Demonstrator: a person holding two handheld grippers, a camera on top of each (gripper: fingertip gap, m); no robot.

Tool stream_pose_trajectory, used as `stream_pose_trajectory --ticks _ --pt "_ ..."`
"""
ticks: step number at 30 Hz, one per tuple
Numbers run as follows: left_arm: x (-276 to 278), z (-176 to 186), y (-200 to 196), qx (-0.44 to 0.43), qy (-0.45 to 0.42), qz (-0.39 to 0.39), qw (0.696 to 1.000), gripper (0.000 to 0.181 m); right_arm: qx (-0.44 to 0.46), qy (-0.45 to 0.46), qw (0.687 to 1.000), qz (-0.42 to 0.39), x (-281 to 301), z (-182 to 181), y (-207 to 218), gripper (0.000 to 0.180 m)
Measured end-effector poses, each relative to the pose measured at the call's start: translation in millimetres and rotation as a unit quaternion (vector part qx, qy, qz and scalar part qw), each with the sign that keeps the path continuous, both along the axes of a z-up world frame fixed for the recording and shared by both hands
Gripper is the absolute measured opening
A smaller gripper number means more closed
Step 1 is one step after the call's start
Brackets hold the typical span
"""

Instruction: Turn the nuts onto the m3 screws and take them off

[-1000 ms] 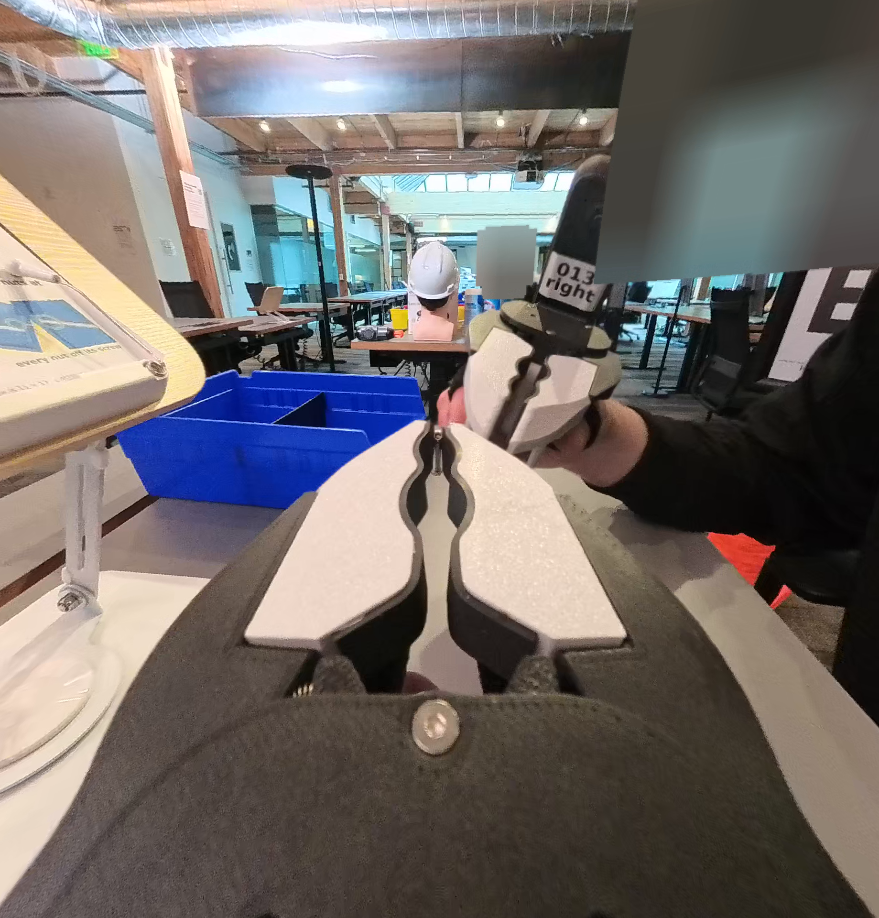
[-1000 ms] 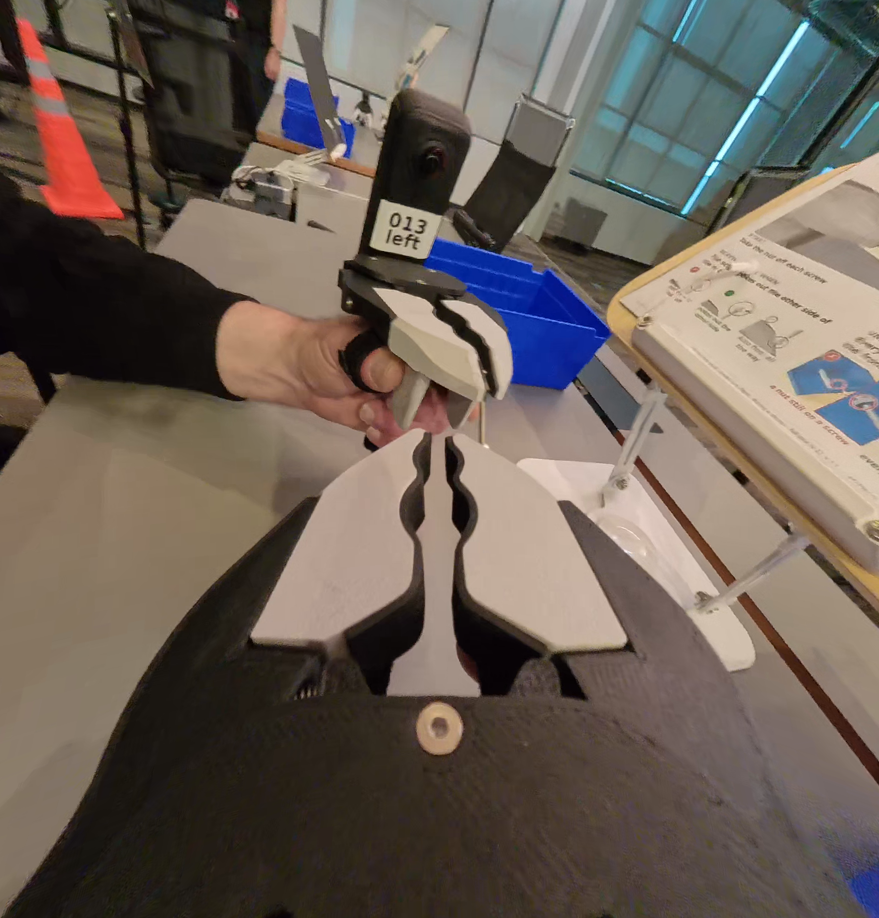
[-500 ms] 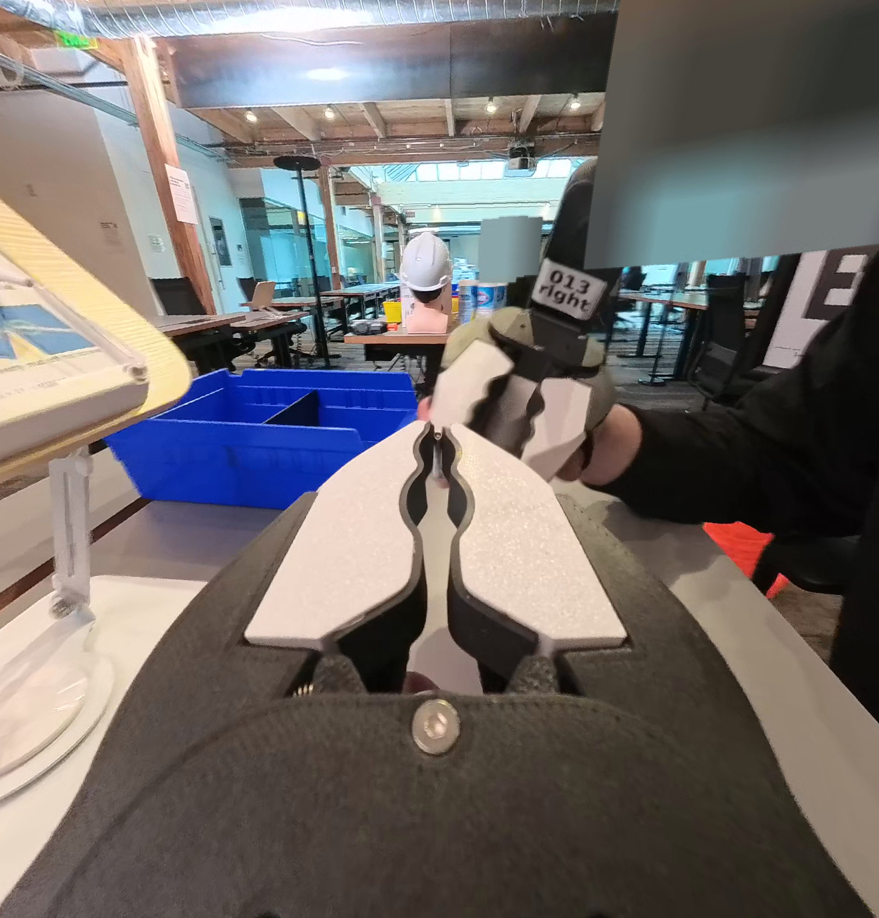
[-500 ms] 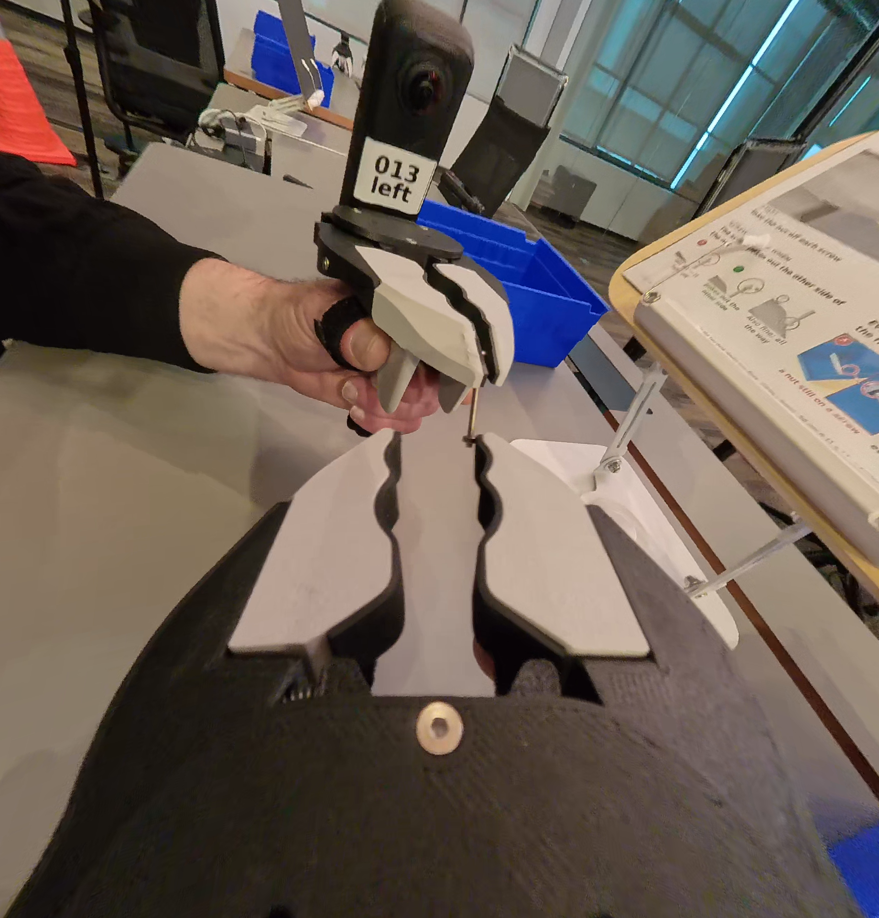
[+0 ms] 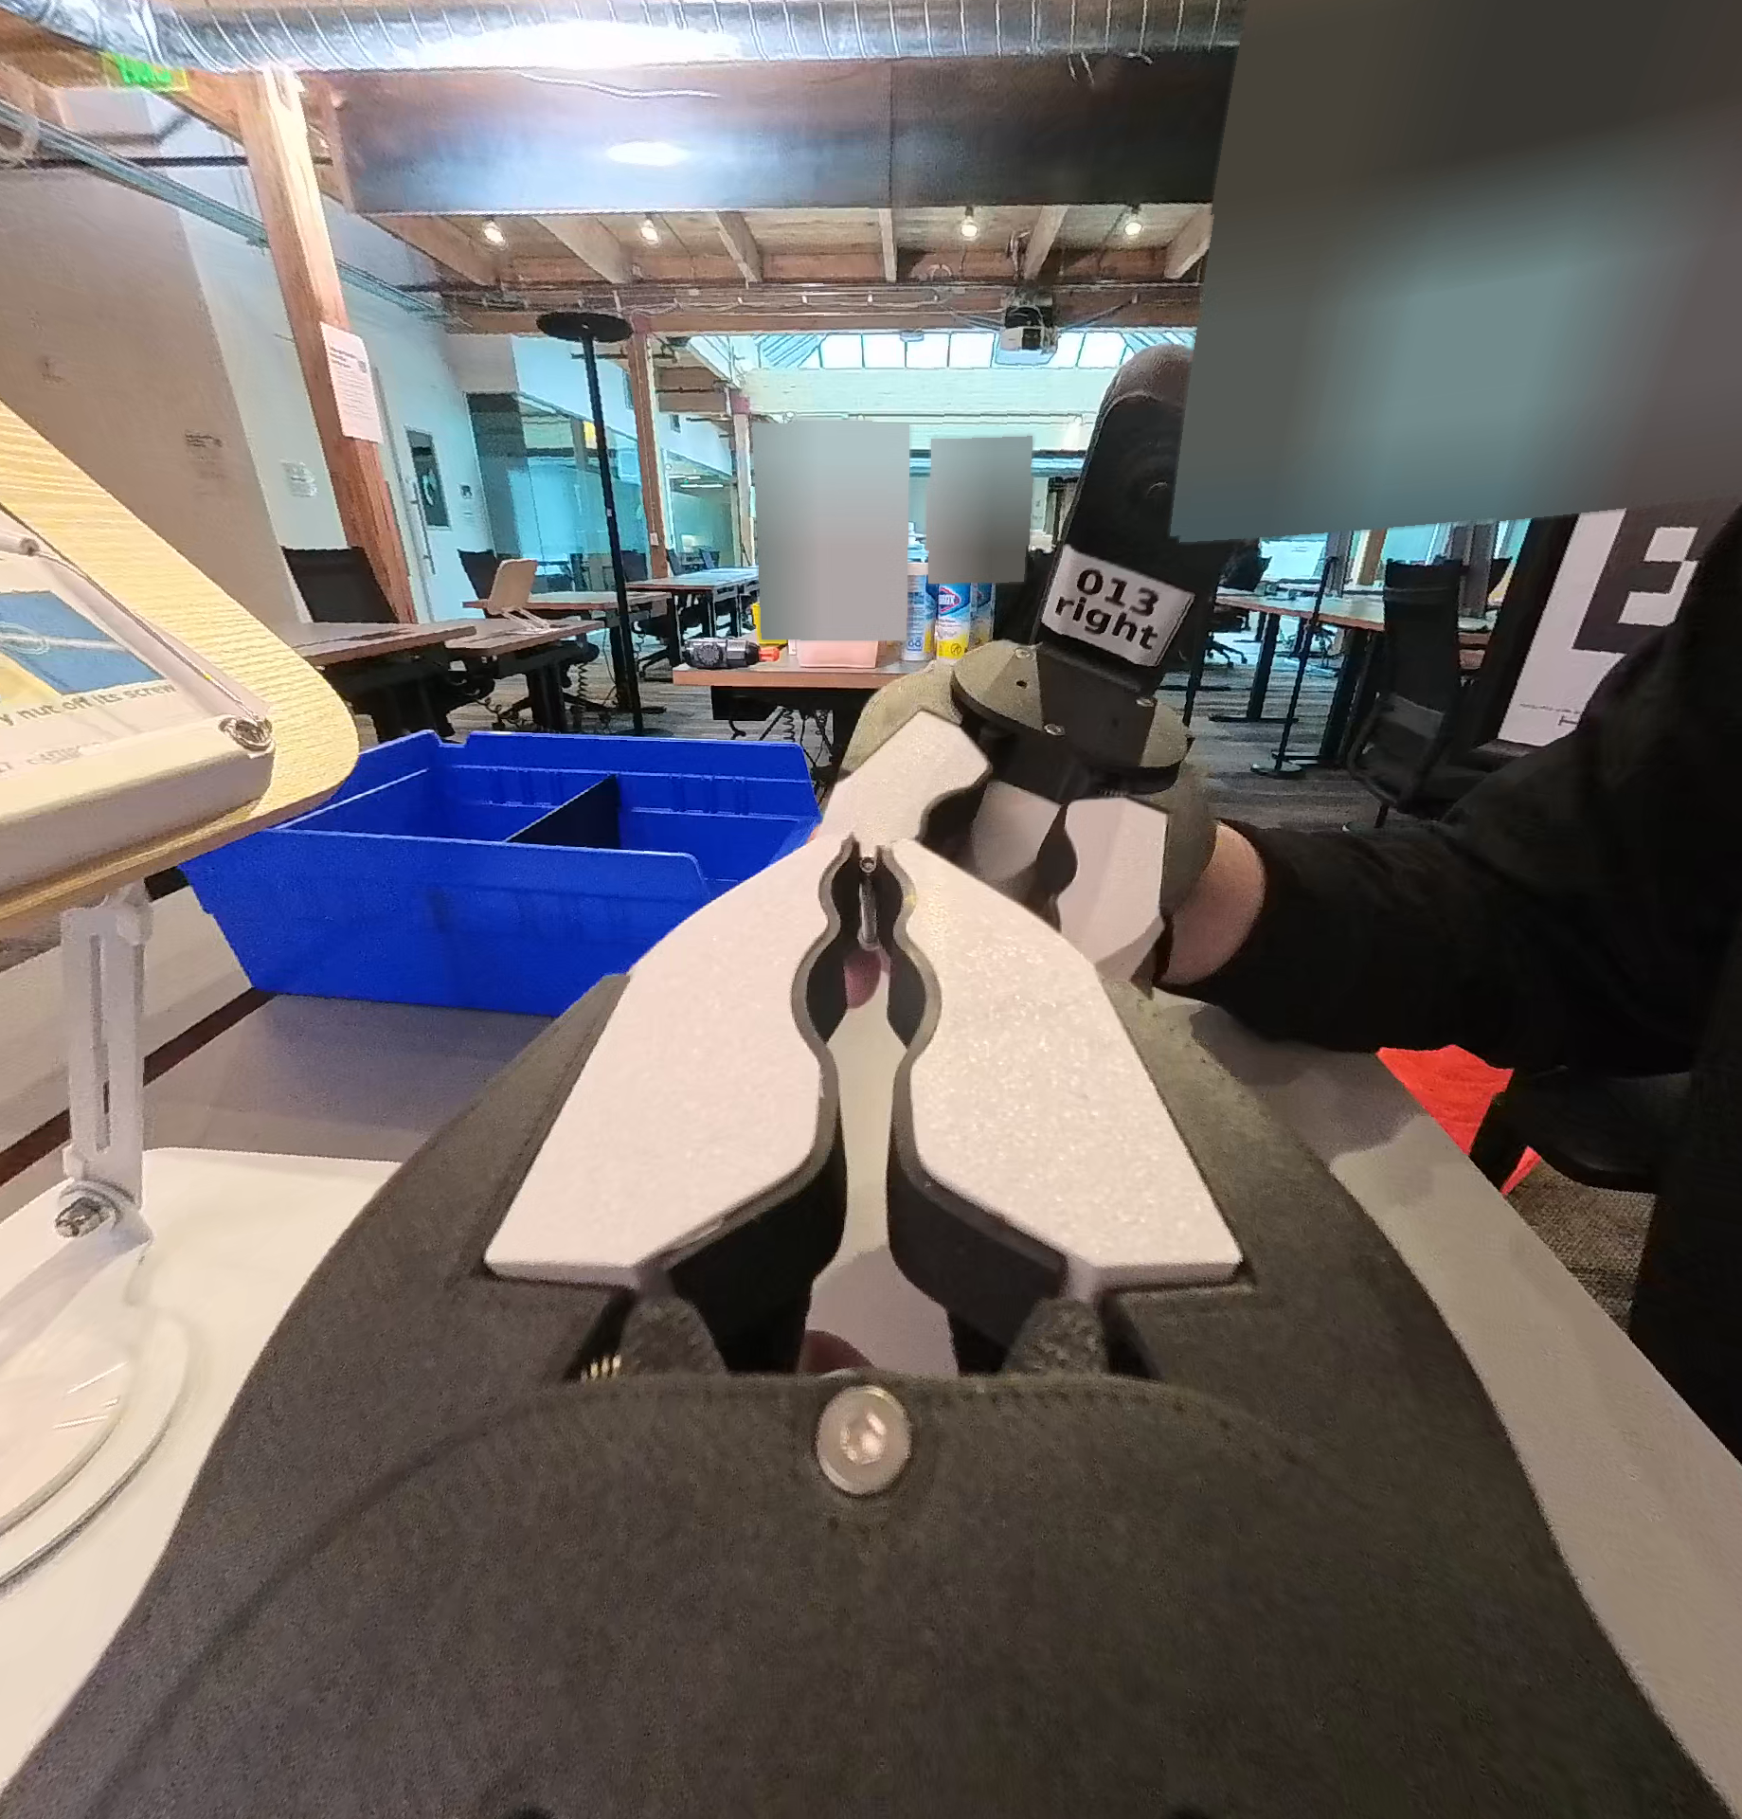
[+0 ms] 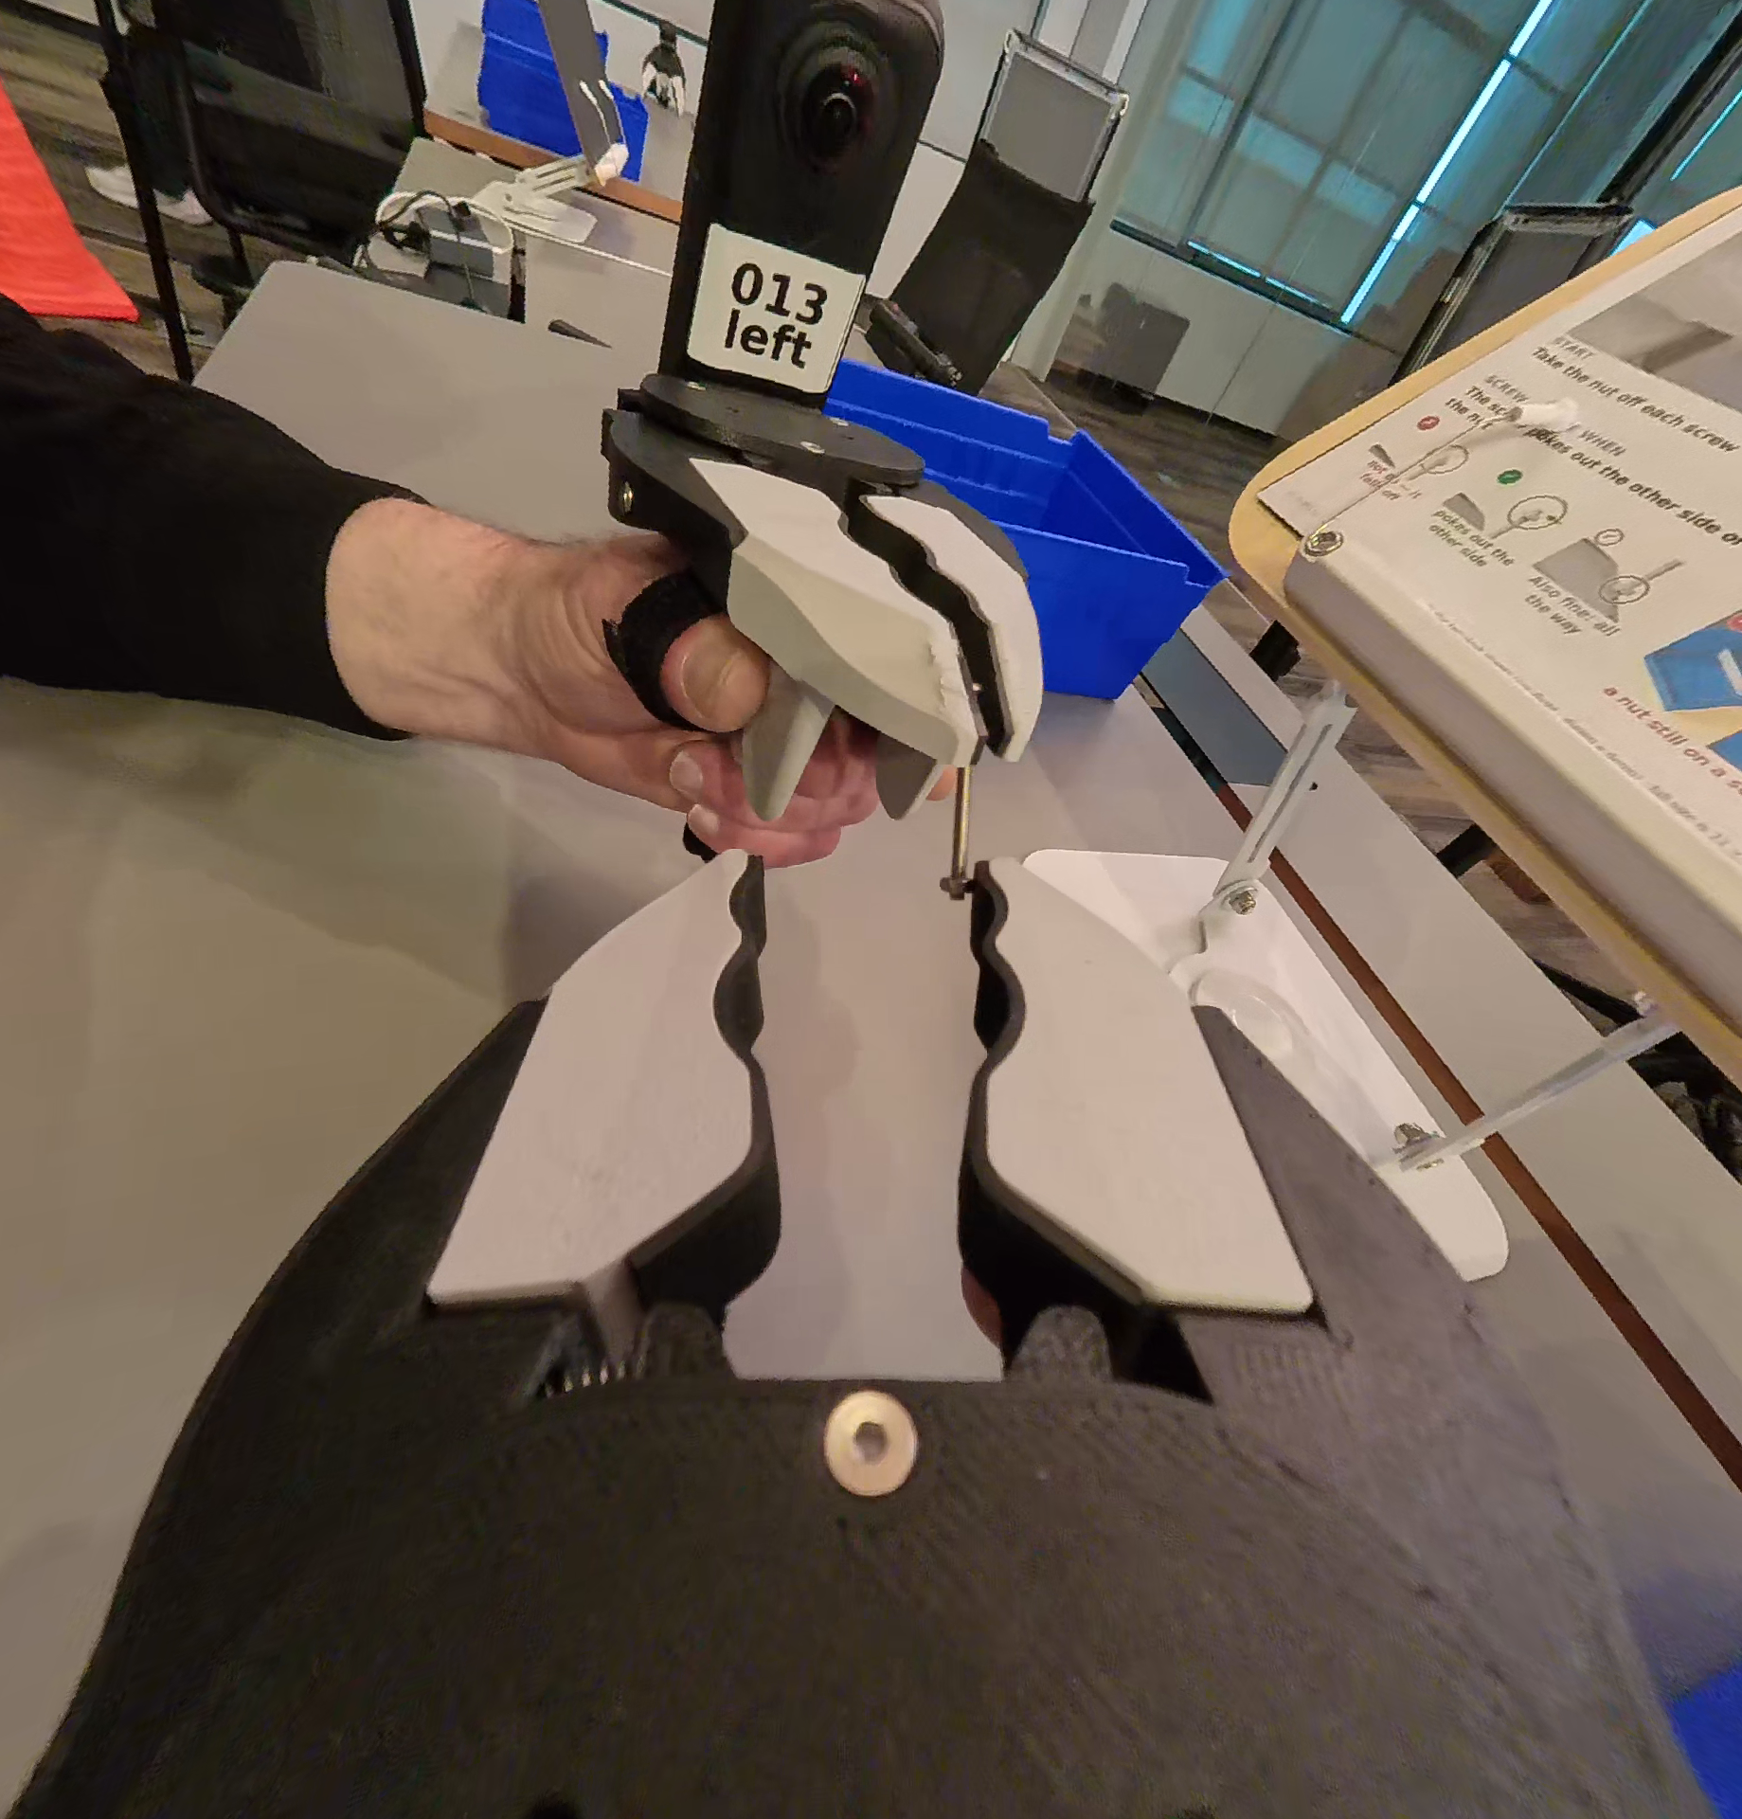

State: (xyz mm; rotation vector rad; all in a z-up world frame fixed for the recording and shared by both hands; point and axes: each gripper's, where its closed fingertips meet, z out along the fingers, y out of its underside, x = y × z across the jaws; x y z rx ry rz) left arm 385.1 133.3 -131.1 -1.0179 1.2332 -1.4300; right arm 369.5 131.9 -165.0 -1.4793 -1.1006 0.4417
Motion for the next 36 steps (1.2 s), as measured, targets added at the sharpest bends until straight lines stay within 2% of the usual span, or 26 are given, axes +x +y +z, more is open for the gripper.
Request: stream_pose_trajectory --ticks 3,4,5,7,10,12,17,21,27,36 --pt "-2 1 2 0.002 0.000 0.003 1.000 0.003 0.005 0.008 1.000 0.007 5 9 -4 0.033" --pt "-3 2 4 0.001 -0.001 0.009 1.000 0.003 0.004 0.016 1.000 0.015 7 13 -7 0.027" --pt "-4 2 6 -0.001 -0.003 0.012 1.000 0.003 -0.001 0.026 0.999 0.032 8 16 -11 0.014" --pt "-5 4 6 -0.012 -0.010 0.003 1.000 0.003 -0.003 0.044 0.999 0.017 14 18 -5 0.018" --pt "-3 4 3 -0.012 -0.010 -0.002 1.000 0.002 -0.010 0.037 0.999 0.000 13 11 2 0.037" --pt "-1 3 1 -0.011 -0.009 -0.005 1.000 0.002 -0.007 0.025 1.000 0.000 7 7 2 0.043" --pt "-2 2 3 -0.014 -0.008 -0.001 1.000 0.002 -0.009 0.019 1.000 0.012 2 5 -2 0.041" --pt "-4 5 6 -0.019 -0.012 0.005 1.000 0.003 0.002 0.036 0.999 0.019 9 17 -6 0.027" --pt "-6 9 6 -0.065 -0.039 -0.023 0.997 0.002 -0.001 0.035 0.999 -0.007 10 12 3 0.041" --pt "-6 10 6 -0.078 -0.046 -0.029 0.995 0.002 0.000 0.044 0.999 0.008 5 16 -3 0.038"
